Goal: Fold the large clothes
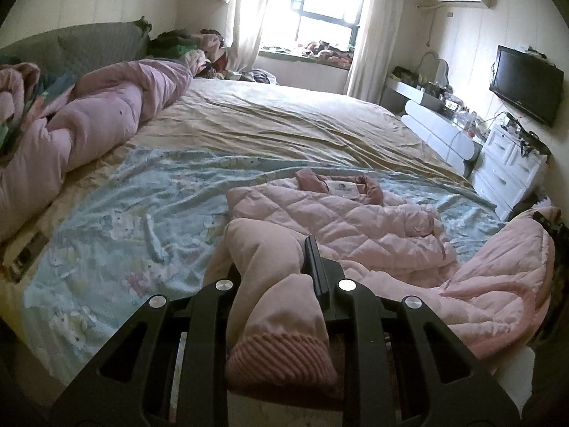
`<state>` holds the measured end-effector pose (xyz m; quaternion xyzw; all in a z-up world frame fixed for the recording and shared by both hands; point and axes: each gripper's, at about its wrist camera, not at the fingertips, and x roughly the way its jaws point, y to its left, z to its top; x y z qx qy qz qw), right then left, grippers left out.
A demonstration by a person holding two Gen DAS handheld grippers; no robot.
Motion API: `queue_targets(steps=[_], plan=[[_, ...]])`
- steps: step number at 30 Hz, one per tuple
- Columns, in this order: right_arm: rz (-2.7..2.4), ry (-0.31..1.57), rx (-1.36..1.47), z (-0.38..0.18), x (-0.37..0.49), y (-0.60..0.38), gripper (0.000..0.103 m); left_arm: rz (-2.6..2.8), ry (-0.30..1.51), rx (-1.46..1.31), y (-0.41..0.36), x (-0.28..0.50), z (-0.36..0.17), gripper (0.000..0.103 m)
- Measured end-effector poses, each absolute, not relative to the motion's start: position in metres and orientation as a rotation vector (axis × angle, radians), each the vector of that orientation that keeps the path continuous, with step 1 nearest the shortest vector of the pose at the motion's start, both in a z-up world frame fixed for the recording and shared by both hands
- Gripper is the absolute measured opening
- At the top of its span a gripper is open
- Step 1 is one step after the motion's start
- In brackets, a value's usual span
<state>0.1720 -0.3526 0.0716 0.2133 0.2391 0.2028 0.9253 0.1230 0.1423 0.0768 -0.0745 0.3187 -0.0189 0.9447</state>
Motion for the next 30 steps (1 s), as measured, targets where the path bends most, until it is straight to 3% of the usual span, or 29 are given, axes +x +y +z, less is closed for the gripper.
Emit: queue_targets(steps=[30], plan=[[0.319,0.535,0.464,0.066,0.26,-0.354,0.013,0.022,0.649,-0.107,0.142,0.214,0.079,0.016]])
